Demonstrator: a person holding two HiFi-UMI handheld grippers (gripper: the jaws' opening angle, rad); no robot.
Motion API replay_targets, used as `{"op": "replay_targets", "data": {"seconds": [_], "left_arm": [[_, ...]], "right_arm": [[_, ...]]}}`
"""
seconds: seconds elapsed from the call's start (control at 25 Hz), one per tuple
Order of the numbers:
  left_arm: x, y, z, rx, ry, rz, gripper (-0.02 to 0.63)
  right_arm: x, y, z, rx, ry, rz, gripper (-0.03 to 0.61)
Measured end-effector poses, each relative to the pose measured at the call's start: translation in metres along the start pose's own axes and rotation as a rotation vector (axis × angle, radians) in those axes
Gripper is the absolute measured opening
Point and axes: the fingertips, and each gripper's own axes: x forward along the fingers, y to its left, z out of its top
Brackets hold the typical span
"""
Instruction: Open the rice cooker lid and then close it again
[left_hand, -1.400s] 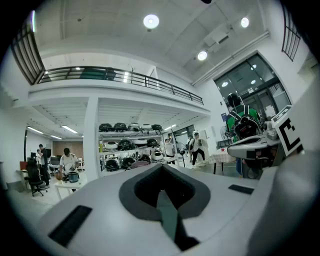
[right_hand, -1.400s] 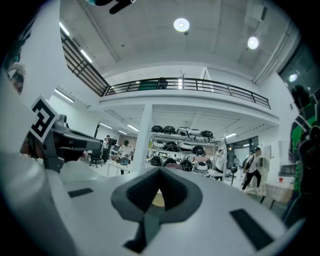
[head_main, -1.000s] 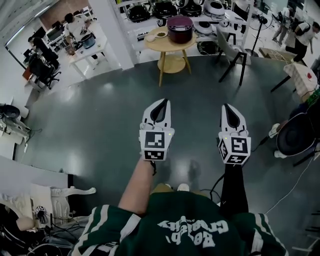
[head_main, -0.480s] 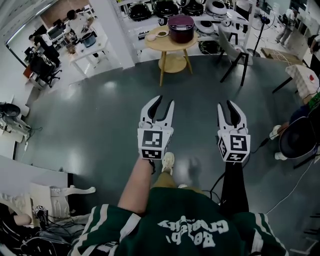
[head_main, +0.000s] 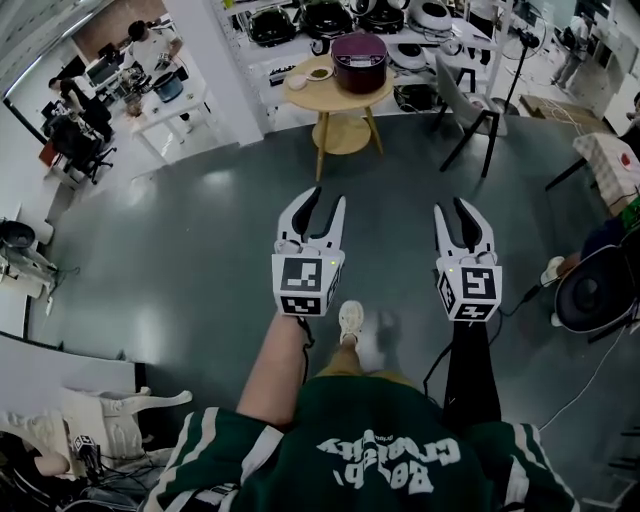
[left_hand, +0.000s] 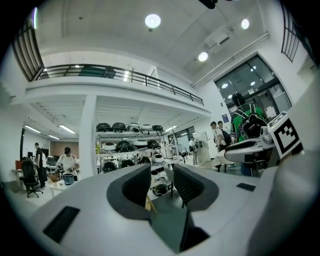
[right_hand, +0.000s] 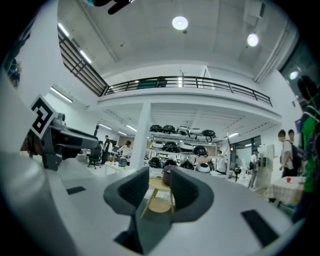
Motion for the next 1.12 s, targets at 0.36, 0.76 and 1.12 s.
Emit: {"op": "replay_targets", "data": {"seconds": [0.36,0.76,1.12], "left_arm": [[0.087,0.056,-0.002,-0.005,-0.003,-0.033,0.143],[0.174,0.092,-0.013,0.014,0.038,-0.029,0.144],[0.242,0.131,-0.025,0.005,0.049,-0.067,0.149]], "right_arm": [[0.094,-0.011,-0.002,0.01,0.029,-0.023,0.137],[0.174,-0.033,-0.002,-0.017,0.064,-0.062,0.137],[0.255,-0.041,-0.002,-0.01,0.056,-0.071,0.137]]}}
